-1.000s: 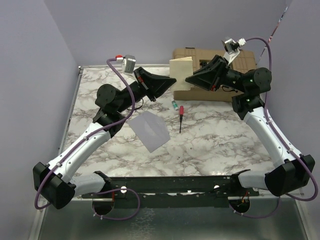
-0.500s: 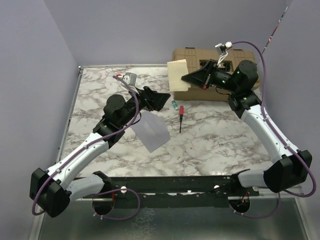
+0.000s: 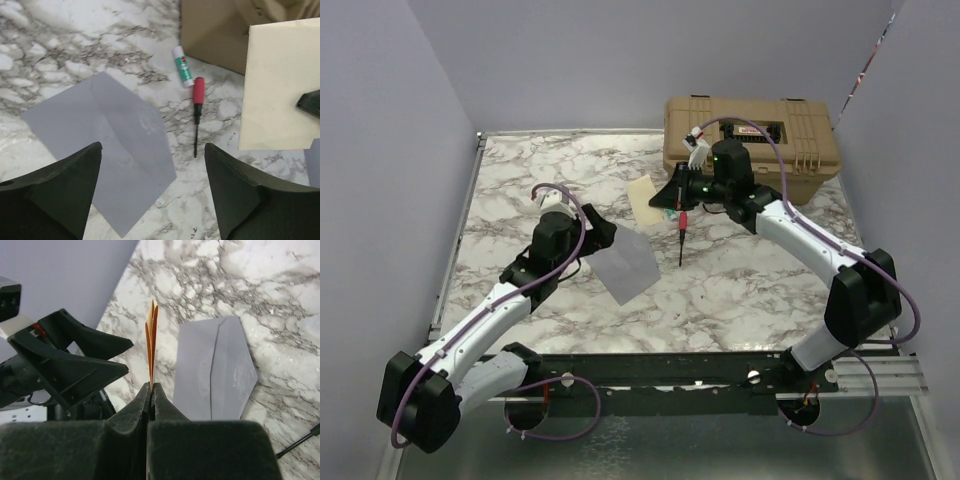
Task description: Place the letter into the envelope and seal it
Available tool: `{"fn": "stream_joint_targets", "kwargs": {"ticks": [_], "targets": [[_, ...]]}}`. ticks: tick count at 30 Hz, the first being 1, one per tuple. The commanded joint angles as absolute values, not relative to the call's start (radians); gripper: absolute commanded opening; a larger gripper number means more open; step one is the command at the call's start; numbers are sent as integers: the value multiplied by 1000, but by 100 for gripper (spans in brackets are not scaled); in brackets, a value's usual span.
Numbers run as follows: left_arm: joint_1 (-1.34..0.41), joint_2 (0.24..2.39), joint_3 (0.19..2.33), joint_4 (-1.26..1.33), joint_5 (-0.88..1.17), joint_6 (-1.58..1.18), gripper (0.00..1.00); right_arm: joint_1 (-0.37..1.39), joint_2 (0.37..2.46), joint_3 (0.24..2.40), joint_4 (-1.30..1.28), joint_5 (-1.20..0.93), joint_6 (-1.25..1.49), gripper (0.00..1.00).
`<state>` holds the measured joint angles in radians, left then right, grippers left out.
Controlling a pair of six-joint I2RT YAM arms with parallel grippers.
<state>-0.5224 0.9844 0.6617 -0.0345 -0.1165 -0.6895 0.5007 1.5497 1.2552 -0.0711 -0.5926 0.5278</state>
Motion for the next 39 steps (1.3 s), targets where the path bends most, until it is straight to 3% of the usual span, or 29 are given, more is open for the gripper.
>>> {"fn": "stream_joint_targets", "kwargs": {"ticks": [1,3,18,25,31,39], "targets": [[-500,1000,619,-64,-109,-729,77,535,1617,1257,-108,-488,488,0],[-496,1028,604,-67,-97,-724,72,541,1649,1260,-97,-494,501,0],[-442,1290,564,-40,-58,-723,62,573,1848,1301,-102,-494,511,0],[-440,1370,577,-128,-76,-711,44,610,1916,1284,-128,-438,487,0],[-441,1381,575,-141,-68,-673,43,611,1938,1267,-141,-363,456,0],[-440,1406,582,-140,-51,-640,42,618,2005,1278,-159,-414,401,0]]}}
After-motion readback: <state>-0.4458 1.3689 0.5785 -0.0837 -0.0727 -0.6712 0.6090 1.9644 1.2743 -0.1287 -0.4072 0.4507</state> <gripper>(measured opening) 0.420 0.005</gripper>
